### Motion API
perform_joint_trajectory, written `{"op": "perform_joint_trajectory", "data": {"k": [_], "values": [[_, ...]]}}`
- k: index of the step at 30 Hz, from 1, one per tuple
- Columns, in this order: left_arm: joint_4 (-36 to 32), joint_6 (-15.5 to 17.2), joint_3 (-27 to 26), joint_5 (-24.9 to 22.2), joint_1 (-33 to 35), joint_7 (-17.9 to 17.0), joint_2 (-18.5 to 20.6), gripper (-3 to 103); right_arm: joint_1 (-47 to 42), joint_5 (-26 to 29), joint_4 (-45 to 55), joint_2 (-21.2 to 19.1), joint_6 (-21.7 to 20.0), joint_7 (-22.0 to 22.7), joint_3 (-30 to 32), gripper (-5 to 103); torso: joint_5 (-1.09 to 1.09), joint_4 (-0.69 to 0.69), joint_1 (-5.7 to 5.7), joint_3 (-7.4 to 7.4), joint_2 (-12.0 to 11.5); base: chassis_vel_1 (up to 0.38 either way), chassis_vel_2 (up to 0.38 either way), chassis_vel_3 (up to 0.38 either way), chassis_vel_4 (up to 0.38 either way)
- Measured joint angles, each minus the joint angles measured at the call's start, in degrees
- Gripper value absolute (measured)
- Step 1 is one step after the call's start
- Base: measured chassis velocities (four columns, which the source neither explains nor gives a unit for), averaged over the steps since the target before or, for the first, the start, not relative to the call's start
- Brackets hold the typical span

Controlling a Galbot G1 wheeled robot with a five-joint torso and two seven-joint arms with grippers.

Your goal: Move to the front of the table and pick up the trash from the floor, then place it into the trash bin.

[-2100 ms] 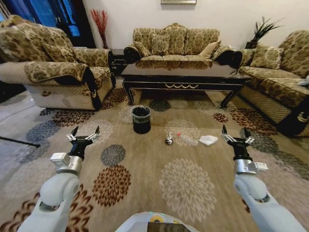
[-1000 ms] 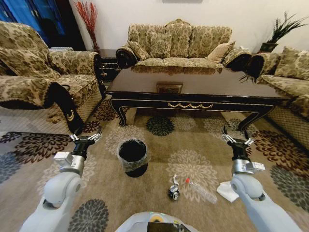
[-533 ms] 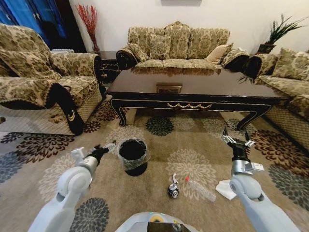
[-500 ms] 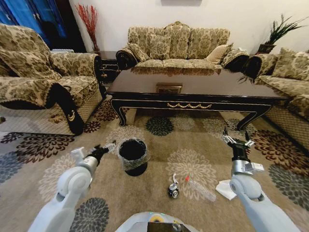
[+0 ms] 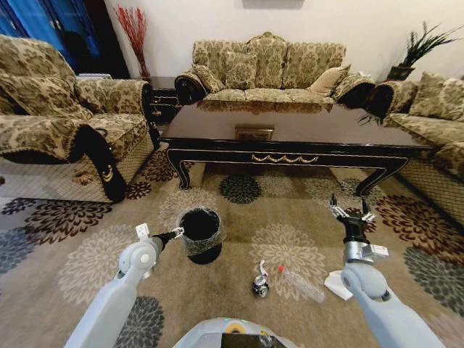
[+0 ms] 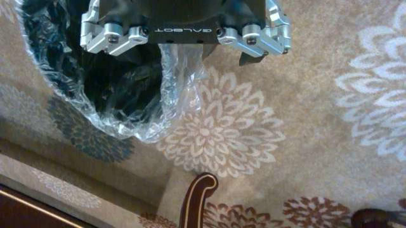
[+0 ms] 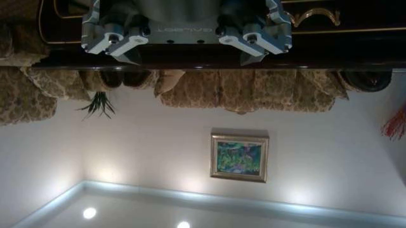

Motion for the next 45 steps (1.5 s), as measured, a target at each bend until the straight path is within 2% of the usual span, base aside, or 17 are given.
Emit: {"op": "perform_joint_trajectory", "data": {"k": [7, 14, 15, 17, 19, 21, 22, 25, 28, 29, 34, 37, 40, 42, 43, 44, 45], "values": [[4.65, -2.31, 0.90, 3.49, -2.26, 4.50, -1.02, 100, 1.16, -0.27, -0.97, 0.15, -0.01, 0.07, -1.65, 100, 0.00, 0.00, 0.00, 0.00, 0.00, 0.000, 0.000, 0.000, 0.000], [9.61, -2.87, 2.52, 4.35, -5.12, 5.23, -1.77, 100, 1.53, -0.27, -1.94, 0.02, 0.00, 0.08, -2.06, 100, -0.01, -0.01, 0.00, 0.00, 0.00, 0.000, 0.000, 0.000, 0.000], [10.31, -2.89, 2.80, 4.45, -5.42, 5.23, -1.85, 103, 1.62, -0.27, -2.12, 0.01, 0.02, 0.08, -2.12, 100, -0.01, -0.01, 0.00, 0.00, 0.00, 0.000, 0.000, 0.000, 0.000], [10.95, -2.99, 3.02, 4.59, -5.68, 5.25, -1.94, 101, 1.78, -0.27, -2.33, 0.00, 0.04, 0.08, -2.22, 100, 0.00, -0.01, 0.00, 0.00, 0.00, 0.000, 0.000, 0.000, 0.000], [11.78, -3.40, 3.32, 5.00, -6.08, 5.58, -2.08, 93, 2.22, -0.27, -2.64, -0.04, 0.08, 0.08, -2.56, 100, -0.01, 0.00, 0.00, 0.00, 0.00, 0.000, 0.000, 0.000, 0.000], [12.06, -3.67, 3.43, 5.29, -6.23, 5.84, -2.11, 93, 2.49, -0.27, -2.77, -0.04, 0.09, 0.08, -2.75, 100, -0.01, -0.01, 0.00, 0.00, 0.00, 0.000, 0.000, 0.000, 0.000], [12.37, -4.03, 3.54, 5.70, -6.35, 6.16, -2.13, 85, 2.84, -0.27, -2.98, -0.04, 0.09, 0.08, -3.00, 100, -0.01, -0.01, 0.00, 0.00, 0.00, 0.000, 0.000, 0.000, 0.000], [12.47, -4.37, 3.56, 5.91, -6.36, 6.35, -2.13, 81, 3.38, -0.28, -3.35, -0.02, 0.10, 0.11, -3.41, 100, 0.00, 0.00, 0.00, 0.00, 0.00, 0.000, 0.000, 0.000, 0.000], [12.02, -4.49, 3.33, 5.91, -6.06, 6.49, -1.90, 70, 4.15, -0.39, -4.00, 0.05, 0.07, 0.34, -4.03, 100, 0.00, -0.01, 0.00, 0.00, 0.00, 0.000, 0.000, 0.000, 0.000], [12.02, -4.49, 3.33, 5.91, -6.06, 6.49, -1.90, 70, 4.15, -0.39, -4.00, 0.05, 0.07, 0.34, -4.03, 100, 0.00, -0.01, 0.00, 0.00, 0.00, 0.000, 0.000, 0.000, 0.000], [11.22, -4.36, 2.73, 5.75, -5.50, 6.47, -1.51, 54, 5.14, -0.90, -4.65, 0.39, -0.68, 1.13, -5.22, 100, 0.00, -0.01, 0.00, 0.00, 0.00, 0.000, 0.000, 0.000, 0.000], [11.22, -4.32, 2.67, 5.75, -5.46, 6.41, -1.48, 50, 5.38, -0.96, -4.76, 0.45, -0.72, 1.26, -5.46, 100, 0.00, -0.01, 0.00, 0.00, 0.00, 0.000, 0.000, 0.000, 0.000], [11.40, -4.26, 2.65, 5.74, -5.44, 6.35, -1.54, 38, 5.61, -1.00, -4.97, 0.51, -0.74, 1.41, -5.69, 100, 0.00, -0.01, 0.00, 0.00, 0.00, 0.000, 0.000, 0.000, 0.000], [11.45, -4.23, 2.65, 5.74, -5.45, 6.33, -1.61, 38, 5.60, -1.02, -5.06, 0.51, -0.74, 1.42, -5.69, 100, 0.00, -0.01, 0.00, 0.00, 0.00, 0.000, 0.000, 0.000, 0.000], [11.46, -4.18, 2.68, 5.74, -5.45, 6.32, -1.70, 34, 5.53, -1.05, -5.16, 0.52, -0.74, 1.42, -5.66, 100, -0.01, -0.01, 0.00, 0.00, 0.00, 0.000, 0.000, 0.000, 0.000], [11.46, -4.16, 2.69, 5.75, -5.44, 6.32, -1.74, 27, 5.44, -1.10, -5.26, 0.52, -0.73, 1.42, -5.58, 100, -0.01, -0.01, 0.00, 0.00, 0.00, 0.000, 0.000, 0.000, 0.000], [11.45, -4.16, 2.70, 5.76, -5.42, 6.32, -1.77, 27, 5.36, -1.13, -5.35, 0.52, -0.71, 1.42, -5.50, 100, -0.01, -0.01, 0.00, 0.00, 0.00, 0.000, 0.000, 0.000, 0.000]]}}
